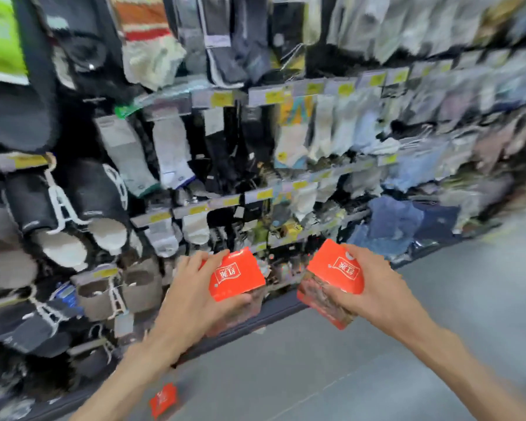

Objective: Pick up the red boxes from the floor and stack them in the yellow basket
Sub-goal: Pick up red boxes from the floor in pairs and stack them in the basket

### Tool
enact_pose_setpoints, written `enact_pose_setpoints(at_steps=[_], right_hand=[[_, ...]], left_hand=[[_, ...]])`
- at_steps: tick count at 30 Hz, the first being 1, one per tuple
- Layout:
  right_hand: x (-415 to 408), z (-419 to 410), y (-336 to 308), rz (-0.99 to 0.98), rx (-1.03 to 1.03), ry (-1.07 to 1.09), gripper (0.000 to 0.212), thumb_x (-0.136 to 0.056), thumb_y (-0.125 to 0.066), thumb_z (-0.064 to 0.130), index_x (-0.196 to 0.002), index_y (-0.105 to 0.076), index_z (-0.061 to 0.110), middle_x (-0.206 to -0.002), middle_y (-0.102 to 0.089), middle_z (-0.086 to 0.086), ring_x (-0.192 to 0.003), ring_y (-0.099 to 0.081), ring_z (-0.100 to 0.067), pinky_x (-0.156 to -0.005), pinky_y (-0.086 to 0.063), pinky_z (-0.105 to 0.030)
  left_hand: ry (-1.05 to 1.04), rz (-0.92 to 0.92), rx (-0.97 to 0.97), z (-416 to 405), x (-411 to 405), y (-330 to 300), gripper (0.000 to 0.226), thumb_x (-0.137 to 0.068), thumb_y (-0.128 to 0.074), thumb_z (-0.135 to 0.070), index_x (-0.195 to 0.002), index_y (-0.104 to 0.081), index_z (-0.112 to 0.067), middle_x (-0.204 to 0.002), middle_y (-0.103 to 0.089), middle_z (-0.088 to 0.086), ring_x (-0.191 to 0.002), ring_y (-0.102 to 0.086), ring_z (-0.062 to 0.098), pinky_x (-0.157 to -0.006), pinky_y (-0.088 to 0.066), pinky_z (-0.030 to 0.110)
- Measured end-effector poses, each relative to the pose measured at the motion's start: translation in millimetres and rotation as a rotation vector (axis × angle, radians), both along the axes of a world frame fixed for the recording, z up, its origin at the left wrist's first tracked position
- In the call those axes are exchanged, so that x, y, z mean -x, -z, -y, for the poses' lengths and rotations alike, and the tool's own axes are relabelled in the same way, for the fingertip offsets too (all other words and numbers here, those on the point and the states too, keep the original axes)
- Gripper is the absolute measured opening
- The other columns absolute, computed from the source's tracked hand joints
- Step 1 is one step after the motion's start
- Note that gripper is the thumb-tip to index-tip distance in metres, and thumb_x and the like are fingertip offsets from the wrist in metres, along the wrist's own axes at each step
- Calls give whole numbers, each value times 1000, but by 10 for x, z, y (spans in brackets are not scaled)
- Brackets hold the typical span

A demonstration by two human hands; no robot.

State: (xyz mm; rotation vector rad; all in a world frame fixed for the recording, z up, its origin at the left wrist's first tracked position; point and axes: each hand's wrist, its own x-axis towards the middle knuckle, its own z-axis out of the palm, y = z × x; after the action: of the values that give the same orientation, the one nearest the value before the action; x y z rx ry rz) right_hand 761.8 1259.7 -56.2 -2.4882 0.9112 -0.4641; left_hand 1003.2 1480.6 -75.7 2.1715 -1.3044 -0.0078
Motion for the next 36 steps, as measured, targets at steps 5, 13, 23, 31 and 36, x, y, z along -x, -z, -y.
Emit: enact_pose_setpoints(at_steps=[5,13,23,31,36], right_hand=[[957,1224,-128,-27,36,181,84,-64,-61,81,-132,-45,35,-114,-54,17,-106,-51,-9,-84,-45,-29],[2213,2768,-430,-27,29,486,82,-68,-64,76,-137,-41,37,-121,-49,20,-112,-48,-4,-80,-35,-16],[3235,4880,-482,-31,0,846,76,-68,-68,69,-134,-43,40,-118,-50,23,-112,-49,-1,-91,-43,-26],[4179,6426,-694,-33,-6,1131,72,-66,-65,76,-127,-41,46,-117,-50,27,-111,-51,-2,-90,-44,-28],[4993,7417,-696,-9,-5,1271,85,-62,-61,82,-136,-40,45,-123,-49,27,-118,-48,-1,-96,-44,-32]], left_hand=[[156,4,-2,1769,597,-85,98,-66,-52,-91,-142,-46,-30,-115,-45,-12,-105,-38,14,-94,-39,33],[450,-31,30,4367,1579,-289,99,-64,-51,-92,-139,-52,-27,-114,-49,-11,-104,-42,14,-90,-33,26],[802,-49,91,7570,2638,-450,104,-60,-50,-96,-138,-55,-26,-115,-50,-13,-109,-42,14,-97,-38,31],[1110,-72,101,9922,3790,-733,97,-63,-55,-90,-140,-51,-32,-116,-42,-22,-114,-38,6,-97,-36,25],[1238,-106,105,11293,4747,-659,108,-54,-46,-101,-139,-52,-34,-118,-47,-20,-115,-38,5,-100,-31,22]])
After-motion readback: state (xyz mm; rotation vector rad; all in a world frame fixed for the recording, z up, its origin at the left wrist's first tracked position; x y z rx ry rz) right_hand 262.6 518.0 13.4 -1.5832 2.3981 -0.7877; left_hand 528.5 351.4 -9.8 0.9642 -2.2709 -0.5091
